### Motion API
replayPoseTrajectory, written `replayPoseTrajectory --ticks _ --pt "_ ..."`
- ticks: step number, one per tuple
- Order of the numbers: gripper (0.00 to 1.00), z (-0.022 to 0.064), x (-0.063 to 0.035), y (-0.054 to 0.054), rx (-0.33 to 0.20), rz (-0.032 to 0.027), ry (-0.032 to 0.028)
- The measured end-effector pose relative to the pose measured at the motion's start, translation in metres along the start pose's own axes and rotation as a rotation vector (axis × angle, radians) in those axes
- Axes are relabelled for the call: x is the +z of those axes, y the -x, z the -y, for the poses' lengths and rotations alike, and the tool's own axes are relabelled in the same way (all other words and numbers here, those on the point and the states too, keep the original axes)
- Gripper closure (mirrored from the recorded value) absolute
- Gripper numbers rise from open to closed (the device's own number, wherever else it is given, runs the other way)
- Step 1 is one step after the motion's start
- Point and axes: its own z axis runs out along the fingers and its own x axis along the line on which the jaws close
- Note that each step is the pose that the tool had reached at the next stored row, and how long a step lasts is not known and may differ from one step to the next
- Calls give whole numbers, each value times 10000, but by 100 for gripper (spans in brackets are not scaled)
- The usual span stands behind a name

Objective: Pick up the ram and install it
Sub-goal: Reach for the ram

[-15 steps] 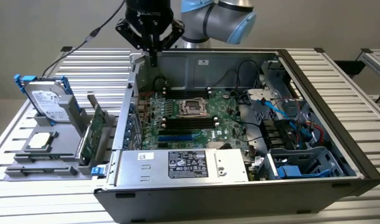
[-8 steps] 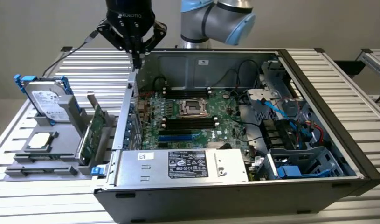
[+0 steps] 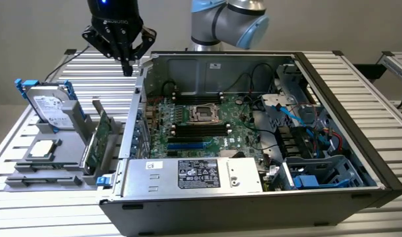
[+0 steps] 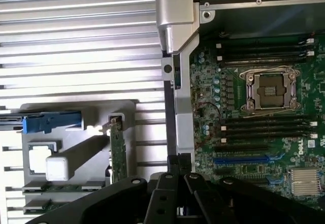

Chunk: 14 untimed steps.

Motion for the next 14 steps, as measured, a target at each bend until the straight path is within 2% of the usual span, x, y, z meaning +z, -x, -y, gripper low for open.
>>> replayPoseTrajectory --ticks 6,14 --pt "89 33 31 -226 -7 0 -7" --pt "89 104 85 -582 -8 0 -7"
